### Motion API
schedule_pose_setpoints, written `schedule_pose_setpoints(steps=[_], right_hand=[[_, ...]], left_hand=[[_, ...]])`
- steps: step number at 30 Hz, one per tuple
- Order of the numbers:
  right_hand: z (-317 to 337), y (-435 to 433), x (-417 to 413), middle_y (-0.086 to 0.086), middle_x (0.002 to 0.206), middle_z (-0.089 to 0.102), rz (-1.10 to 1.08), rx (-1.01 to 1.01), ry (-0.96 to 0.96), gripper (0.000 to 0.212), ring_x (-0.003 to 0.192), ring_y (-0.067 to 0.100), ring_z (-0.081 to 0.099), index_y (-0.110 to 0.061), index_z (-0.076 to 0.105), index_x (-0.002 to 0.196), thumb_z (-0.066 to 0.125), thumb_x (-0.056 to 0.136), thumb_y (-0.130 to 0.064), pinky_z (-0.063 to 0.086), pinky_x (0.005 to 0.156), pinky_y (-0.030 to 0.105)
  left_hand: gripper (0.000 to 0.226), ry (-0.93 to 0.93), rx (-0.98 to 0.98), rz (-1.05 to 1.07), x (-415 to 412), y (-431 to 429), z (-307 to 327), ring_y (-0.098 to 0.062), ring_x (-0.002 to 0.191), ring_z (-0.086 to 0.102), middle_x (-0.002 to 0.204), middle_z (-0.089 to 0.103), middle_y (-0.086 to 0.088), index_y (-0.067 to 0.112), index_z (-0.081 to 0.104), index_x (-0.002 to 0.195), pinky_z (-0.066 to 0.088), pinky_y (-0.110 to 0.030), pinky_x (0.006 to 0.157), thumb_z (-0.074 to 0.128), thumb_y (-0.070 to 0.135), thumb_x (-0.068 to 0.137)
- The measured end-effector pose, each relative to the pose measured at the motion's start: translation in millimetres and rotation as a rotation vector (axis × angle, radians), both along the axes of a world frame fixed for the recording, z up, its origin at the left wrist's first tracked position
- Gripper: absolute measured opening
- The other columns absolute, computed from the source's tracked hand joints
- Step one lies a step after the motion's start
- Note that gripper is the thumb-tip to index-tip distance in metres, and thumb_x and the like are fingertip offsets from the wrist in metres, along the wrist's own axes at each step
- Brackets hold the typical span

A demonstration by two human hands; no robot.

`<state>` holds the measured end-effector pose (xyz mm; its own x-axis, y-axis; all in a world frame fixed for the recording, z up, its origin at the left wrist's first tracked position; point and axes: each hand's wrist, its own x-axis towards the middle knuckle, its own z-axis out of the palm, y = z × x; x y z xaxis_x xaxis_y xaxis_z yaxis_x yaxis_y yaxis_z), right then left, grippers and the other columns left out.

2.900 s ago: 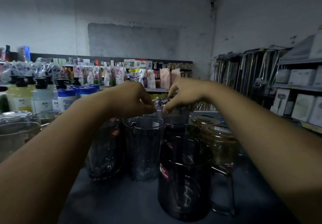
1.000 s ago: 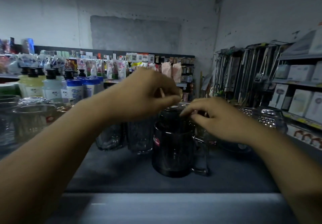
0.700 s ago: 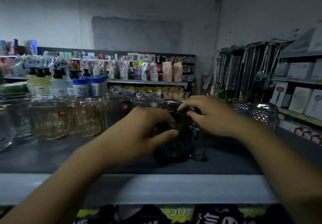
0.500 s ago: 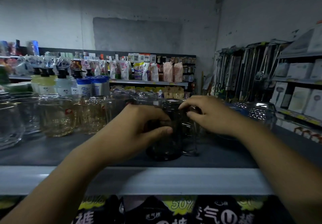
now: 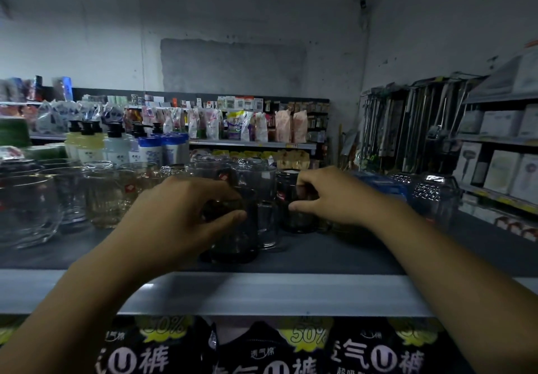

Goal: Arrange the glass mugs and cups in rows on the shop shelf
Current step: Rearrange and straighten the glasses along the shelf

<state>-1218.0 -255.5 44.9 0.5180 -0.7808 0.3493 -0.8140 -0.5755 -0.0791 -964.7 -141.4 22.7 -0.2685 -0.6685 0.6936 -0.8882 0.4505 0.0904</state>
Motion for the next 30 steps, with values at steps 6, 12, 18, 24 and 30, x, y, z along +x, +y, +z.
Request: schedule_pose_setpoints(steps=[6, 12, 18, 24, 30], right_hand=[[-5, 10, -3, -0.012, 0.088, 0.060, 0.030, -0.004, -0.066, 0.023, 0.080, 0.006, 0.057, -0.028, 0.057, 0.090, 0.075, 0.088, -0.042, 0.050, 0.069, 0.031], [-22, 35, -16, -0.018, 0.104, 0.054, 0.080, -0.028, -0.269, 0.025, 0.090, 0.001, 0.054, -0.033, 0.057, 0.097, 0.077, 0.084, -0.040, 0.049, 0.076, 0.021], [-53, 46, -32, -0.012, 0.099, 0.061, -0.121, -0.119, -0.788, 0.035, 0.075, 0.002, 0.063, -0.030, 0.057, 0.113, 0.078, 0.085, -0.032, 0.050, 0.062, 0.018], [-57, 42, -37, -0.003, 0.070, 0.070, 0.005, 0.167, -0.760, 0.018, 0.046, 0.001, 0.053, -0.018, 0.063, 0.085, 0.060, 0.101, -0.025, 0.046, 0.051, 0.023], [-39, 54, -48, -0.001, 0.073, 0.063, 0.005, -0.098, -0.609, 0.016, 0.067, 0.010, 0.057, -0.022, 0.060, 0.089, 0.054, 0.102, -0.030, 0.042, 0.062, 0.029]], left_hand=[[0.035, 0.036, -0.108, 0.083, 6, 4, -12, -0.003, 0.074, 0.060, 0.098, 0.061, 0.020, 0.037, 0.068, 0.108, 0.056, -0.035, 0.056, 0.052, 0.063, 0.090], [0.022, 0.217, -0.322, -0.052, -32, 10, -21, -0.005, 0.078, 0.055, 0.101, 0.057, 0.009, 0.020, 0.067, 0.107, 0.048, -0.024, 0.064, 0.063, 0.036, 0.092], [0.022, 0.209, -0.121, -0.237, -86, -6, -33, -0.004, 0.090, 0.056, 0.111, 0.050, 0.012, 0.027, 0.061, 0.114, 0.053, -0.029, 0.076, 0.061, 0.035, 0.093], [0.050, 0.174, -0.006, -0.146, -105, -26, -40, -0.018, 0.099, 0.061, 0.137, 0.032, 0.009, 0.028, 0.042, 0.139, 0.059, -0.041, 0.077, 0.059, 0.041, 0.095], [0.034, 0.217, 0.159, -0.174, -108, -38, -23, -0.011, 0.101, 0.061, 0.116, 0.060, 0.005, 0.023, 0.054, 0.126, 0.053, -0.023, 0.084, 0.062, 0.037, 0.096]])
